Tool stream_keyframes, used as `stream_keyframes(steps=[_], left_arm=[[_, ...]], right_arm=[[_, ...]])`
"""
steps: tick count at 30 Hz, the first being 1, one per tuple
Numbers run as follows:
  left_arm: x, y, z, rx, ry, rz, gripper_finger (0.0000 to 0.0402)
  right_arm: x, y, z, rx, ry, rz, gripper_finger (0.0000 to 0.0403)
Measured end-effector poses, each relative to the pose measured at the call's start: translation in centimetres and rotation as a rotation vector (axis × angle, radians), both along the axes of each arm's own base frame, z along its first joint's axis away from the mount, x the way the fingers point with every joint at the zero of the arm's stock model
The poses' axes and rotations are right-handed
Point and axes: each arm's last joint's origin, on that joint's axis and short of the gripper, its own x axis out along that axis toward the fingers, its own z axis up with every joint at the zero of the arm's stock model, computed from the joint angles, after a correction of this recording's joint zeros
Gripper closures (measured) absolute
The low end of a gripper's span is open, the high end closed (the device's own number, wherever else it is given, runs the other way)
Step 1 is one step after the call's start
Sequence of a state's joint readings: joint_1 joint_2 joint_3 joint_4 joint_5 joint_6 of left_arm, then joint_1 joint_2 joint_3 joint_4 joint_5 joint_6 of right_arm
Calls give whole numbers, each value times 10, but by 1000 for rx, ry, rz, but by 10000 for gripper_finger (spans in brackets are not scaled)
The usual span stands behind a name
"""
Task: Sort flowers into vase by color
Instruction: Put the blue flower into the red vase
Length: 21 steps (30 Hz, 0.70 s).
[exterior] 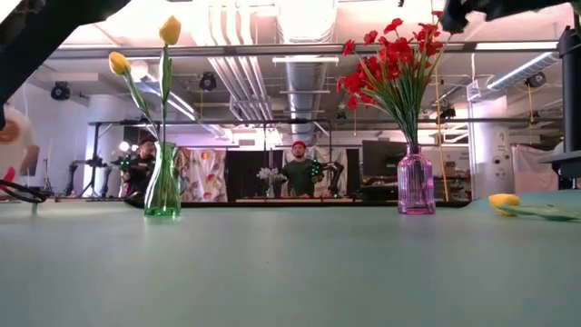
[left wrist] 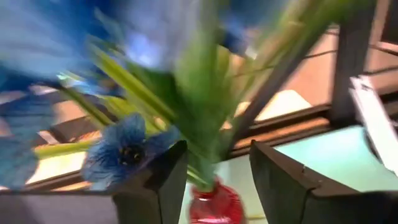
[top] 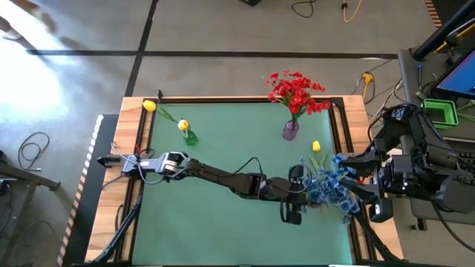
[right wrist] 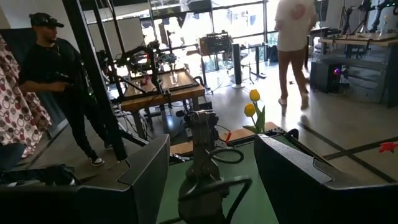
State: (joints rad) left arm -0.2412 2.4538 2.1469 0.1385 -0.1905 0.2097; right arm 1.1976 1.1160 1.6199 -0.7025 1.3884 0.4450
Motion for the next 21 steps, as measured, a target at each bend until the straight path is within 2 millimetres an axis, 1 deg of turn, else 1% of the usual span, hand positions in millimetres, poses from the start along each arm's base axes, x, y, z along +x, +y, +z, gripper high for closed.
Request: stream_keyframes(steps=[4, 7, 10, 14, 19, 21], left_arm=[[0, 3, 11, -1, 6, 97, 241], [1, 3, 12, -4, 6, 84, 246], [1, 1, 13, -13, -1, 46, 260], [0, -2, 15, -29, -25, 28, 299], [1, -3, 20, -41, -71, 24, 379], [1, -3, 20, -42, -71, 25, 395]], right_arm=[[0, 0, 0, 0, 0, 0, 177], [0, 0, 0, -1, 0, 0, 177], [0, 0, -1, -4, 2, 0, 177], [0, 0, -1, -7, 3, 0, 177], [0, 0, -1, -9, 3, 0, 177], [0, 0, -1, -9, 3, 0, 177]])
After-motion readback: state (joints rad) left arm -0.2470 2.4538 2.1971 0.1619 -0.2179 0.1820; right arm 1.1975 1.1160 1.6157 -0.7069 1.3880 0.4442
